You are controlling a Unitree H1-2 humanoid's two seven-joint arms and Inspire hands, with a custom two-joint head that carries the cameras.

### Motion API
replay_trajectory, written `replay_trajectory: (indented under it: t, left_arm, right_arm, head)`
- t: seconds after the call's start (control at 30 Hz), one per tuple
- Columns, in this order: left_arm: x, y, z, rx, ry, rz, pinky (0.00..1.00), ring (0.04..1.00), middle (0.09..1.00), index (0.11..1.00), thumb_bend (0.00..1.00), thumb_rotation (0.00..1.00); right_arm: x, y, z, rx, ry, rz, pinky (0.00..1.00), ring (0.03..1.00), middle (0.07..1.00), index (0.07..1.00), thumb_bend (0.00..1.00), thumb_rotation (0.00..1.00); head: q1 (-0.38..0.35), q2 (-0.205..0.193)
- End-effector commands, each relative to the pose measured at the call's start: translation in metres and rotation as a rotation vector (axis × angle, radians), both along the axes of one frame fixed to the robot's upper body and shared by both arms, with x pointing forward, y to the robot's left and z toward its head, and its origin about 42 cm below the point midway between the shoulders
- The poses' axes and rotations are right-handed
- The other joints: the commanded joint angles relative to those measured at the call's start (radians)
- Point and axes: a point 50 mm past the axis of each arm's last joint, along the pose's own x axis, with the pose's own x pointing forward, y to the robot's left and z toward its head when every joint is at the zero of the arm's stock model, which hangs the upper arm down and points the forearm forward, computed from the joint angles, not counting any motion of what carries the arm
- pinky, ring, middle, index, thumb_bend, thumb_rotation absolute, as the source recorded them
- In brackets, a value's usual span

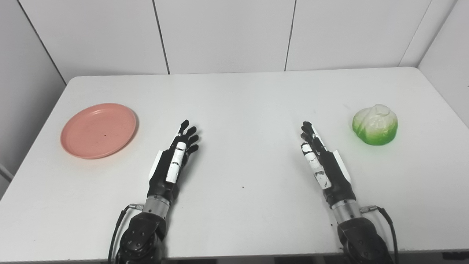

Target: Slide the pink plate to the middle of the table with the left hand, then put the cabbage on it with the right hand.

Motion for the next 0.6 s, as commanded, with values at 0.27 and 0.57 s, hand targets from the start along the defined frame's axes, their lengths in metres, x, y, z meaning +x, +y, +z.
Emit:
replay_trajectory:
  t: [0.27,0.57]
  left_arm:
    - [-0.0095,0.0055,-0.0147,0.009,0.054,0.003,0.90,0.926,0.949,0.956,0.50,1.00]
    - [-0.0091,0.0054,-0.0144,0.008,0.054,0.002,0.90,0.926,0.949,0.957,0.49,1.00]
  right_arm:
    - [-0.0015,0.0019,0.0037,0.003,-0.050,0.008,0.93,0.953,0.965,0.968,0.35,1.00]
    - [-0.0013,0.0021,0.0047,0.016,-0.044,0.011,0.93,0.958,0.968,0.971,0.36,1.00]
  head:
    - [0.000,-0.001]
    - [0.000,0.000]
